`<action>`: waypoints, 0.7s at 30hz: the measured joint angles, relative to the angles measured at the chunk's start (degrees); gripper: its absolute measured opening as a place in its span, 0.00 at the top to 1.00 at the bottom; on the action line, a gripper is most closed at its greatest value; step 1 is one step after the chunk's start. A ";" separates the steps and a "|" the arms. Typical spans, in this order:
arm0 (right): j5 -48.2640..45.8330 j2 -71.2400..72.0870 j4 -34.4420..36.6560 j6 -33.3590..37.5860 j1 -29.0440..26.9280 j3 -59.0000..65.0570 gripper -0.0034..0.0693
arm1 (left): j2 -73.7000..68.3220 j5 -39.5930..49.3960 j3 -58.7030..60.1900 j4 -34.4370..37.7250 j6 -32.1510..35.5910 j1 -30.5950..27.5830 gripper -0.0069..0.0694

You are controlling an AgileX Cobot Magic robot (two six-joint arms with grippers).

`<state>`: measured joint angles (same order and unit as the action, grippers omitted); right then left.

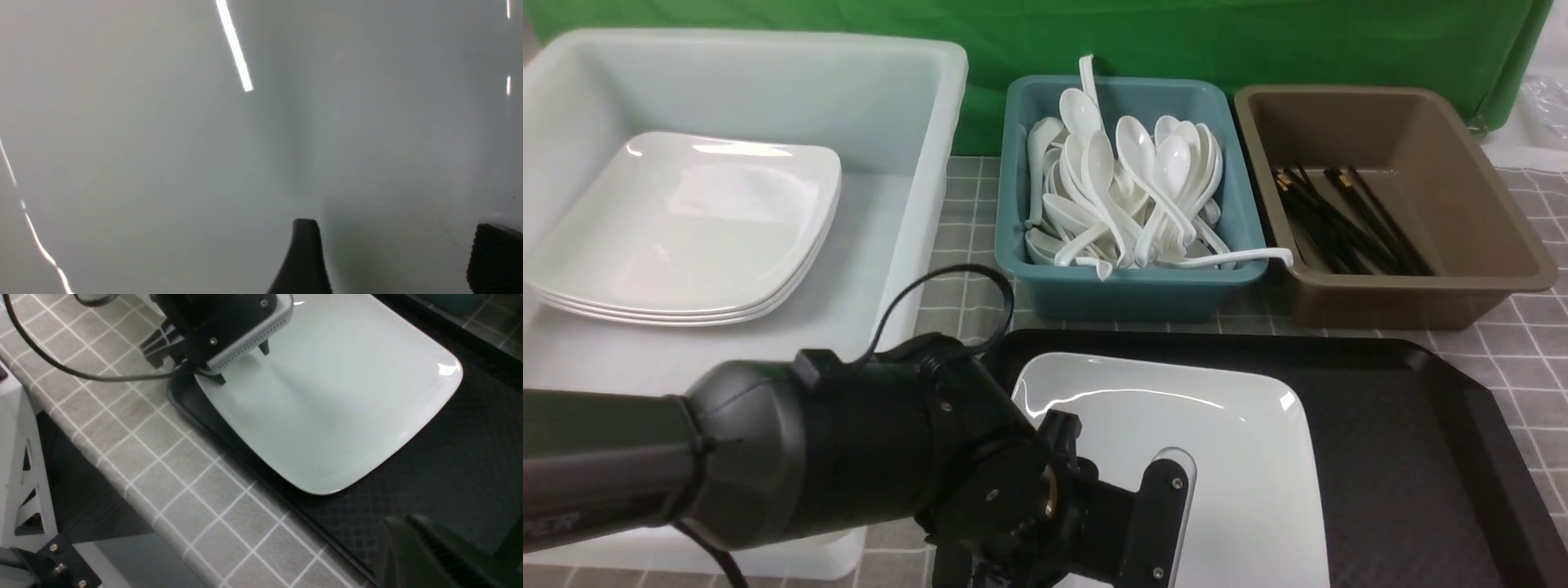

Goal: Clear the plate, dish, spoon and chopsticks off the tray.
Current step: Use the left arm to grab a plate from the dinner plate

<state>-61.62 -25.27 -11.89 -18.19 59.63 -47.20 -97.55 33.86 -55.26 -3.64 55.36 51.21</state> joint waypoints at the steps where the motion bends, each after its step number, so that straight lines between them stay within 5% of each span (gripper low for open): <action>1: 0.00 0.00 0.00 0.00 0.00 0.00 0.90 | 1.26 0.69 0.14 0.27 0.12 0.28 0.29; 12: 1.69 0.00 0.00 0.00 0.00 0.00 0.89 | 8.84 5.42 3.26 7.25 5.16 0.47 0.32; 21: 2.51 0.00 -0.02 -0.04 0.00 0.00 0.88 | 8.31 -2.32 9.15 4.04 6.83 0.47 0.32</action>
<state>-59.11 -25.27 -11.91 -18.24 59.63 -47.20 -89.24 31.54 -46.11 0.40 62.19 51.68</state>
